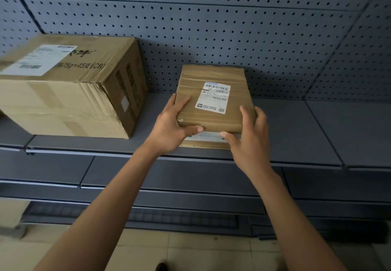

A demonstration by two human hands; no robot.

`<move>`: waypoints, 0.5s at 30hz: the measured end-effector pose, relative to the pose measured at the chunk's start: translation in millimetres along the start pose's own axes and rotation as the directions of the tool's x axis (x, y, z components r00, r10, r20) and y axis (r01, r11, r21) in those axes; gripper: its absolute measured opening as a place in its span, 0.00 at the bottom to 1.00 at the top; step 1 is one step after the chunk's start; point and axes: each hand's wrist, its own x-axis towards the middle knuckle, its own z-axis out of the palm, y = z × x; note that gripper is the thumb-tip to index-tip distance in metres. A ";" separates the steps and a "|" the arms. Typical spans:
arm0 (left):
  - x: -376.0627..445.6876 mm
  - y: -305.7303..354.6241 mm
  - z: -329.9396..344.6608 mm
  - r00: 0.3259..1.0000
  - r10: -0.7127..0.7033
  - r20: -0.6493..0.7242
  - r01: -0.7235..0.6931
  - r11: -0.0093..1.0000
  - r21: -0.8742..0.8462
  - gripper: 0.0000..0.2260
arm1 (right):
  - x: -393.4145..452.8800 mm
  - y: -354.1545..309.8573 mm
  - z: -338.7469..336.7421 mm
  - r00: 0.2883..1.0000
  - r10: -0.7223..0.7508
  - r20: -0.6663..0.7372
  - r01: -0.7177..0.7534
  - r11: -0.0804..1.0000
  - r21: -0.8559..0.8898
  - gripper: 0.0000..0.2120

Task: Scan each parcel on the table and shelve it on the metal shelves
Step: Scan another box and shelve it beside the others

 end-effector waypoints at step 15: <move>-66.9 9.8 -12.8 0.981 0.042 -0.190 0.005 0.971 0.240 0.32 | -35.8 -21.8 -8.8 0.937 -0.312 -0.158 0.322 0.946 0.041 0.28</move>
